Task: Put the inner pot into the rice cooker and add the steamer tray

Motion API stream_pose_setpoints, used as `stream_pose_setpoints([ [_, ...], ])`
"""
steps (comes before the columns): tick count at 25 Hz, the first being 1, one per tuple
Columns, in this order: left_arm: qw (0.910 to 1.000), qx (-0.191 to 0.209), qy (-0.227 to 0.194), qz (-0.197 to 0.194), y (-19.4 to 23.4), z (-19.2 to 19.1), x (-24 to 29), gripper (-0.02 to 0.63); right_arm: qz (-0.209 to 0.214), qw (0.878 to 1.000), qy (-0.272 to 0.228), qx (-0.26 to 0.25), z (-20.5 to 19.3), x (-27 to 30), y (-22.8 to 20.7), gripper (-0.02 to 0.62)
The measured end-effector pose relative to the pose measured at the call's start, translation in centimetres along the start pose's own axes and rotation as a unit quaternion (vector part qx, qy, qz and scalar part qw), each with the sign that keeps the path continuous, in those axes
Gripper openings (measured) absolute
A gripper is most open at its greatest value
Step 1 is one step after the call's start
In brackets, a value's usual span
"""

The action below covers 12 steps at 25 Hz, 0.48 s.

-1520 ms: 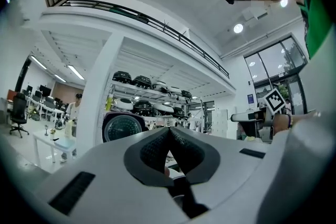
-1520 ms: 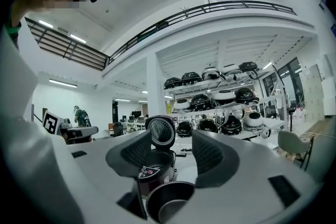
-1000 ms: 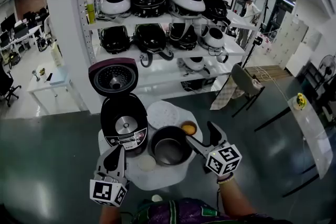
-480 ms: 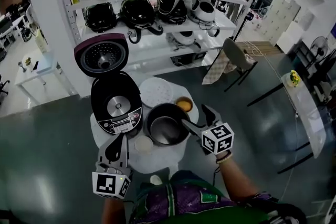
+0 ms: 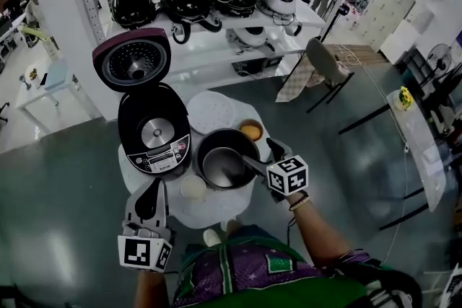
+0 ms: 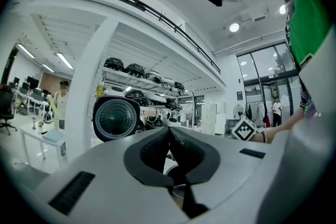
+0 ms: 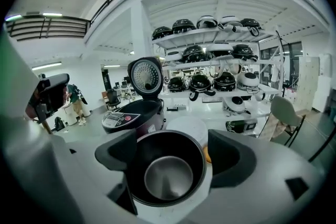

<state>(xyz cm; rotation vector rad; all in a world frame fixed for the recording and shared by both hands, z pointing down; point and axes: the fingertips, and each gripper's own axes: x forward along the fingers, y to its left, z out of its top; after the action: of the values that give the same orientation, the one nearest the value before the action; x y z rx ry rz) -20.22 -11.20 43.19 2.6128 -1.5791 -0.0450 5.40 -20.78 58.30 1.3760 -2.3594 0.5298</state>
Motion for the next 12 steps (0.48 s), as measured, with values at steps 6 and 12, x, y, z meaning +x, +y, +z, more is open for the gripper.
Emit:
stream_pose_setpoints([
  [6, 0.9996, -0.020, 0.009, 0.019, 0.6, -1.1, 0.5, 0.021, -0.004, 0.999, 0.032, 0.016, -2.8, 1.9, -1.6, 0.402],
  [12, 0.9989, -0.027, 0.005, 0.040, 1.0, -0.4, 1.8, 0.021, -0.002, 0.998, 0.061, 0.024, -5.0, 4.4, -3.3, 0.397],
])
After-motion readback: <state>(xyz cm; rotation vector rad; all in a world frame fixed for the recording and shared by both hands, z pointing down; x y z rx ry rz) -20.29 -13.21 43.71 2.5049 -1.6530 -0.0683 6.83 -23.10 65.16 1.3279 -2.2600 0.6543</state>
